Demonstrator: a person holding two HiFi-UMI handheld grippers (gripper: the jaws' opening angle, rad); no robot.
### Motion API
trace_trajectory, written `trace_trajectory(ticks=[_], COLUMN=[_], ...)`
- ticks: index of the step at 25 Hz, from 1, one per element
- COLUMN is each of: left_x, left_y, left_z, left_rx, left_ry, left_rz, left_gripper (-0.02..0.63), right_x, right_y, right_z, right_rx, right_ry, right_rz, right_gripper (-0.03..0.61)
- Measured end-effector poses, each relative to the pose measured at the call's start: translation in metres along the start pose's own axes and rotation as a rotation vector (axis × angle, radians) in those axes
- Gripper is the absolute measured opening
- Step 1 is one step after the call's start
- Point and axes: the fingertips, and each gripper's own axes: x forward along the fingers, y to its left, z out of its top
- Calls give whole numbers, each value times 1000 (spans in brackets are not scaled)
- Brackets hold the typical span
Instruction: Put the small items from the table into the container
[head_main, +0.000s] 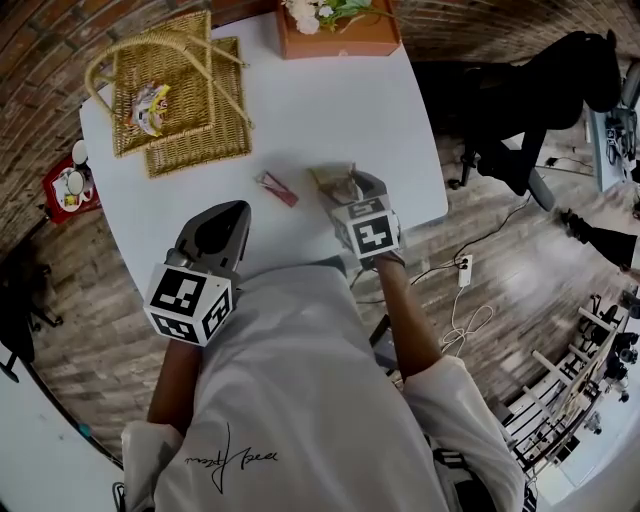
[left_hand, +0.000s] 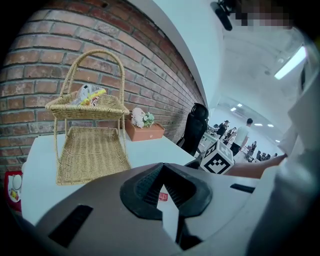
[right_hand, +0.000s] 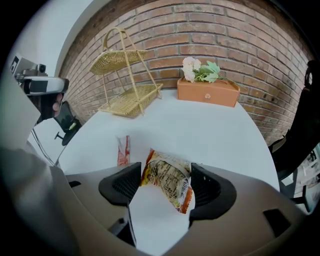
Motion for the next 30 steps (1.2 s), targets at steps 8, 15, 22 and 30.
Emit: trace_trajectory(ticks=[8, 15, 22, 30], left_x=[2, 4, 4, -1], left_y=[2, 6, 4, 5], left_z=[1, 1, 0, 0], left_rx=[-3, 0, -3, -5], left_ry=[8, 14, 10, -6], left_rz=[-3, -9, -17, -17], left_gripper=[9, 9, 9, 9], right_x=[8, 13, 10, 7], right_y=[2, 2, 0, 4], right_z=[-4, -8, -9, -9], right_rx=[-21, -14, -1, 22], right_ry=[45, 62, 67, 61], right_rz=[11, 1, -2, 32], right_gripper=[272, 270, 257, 222])
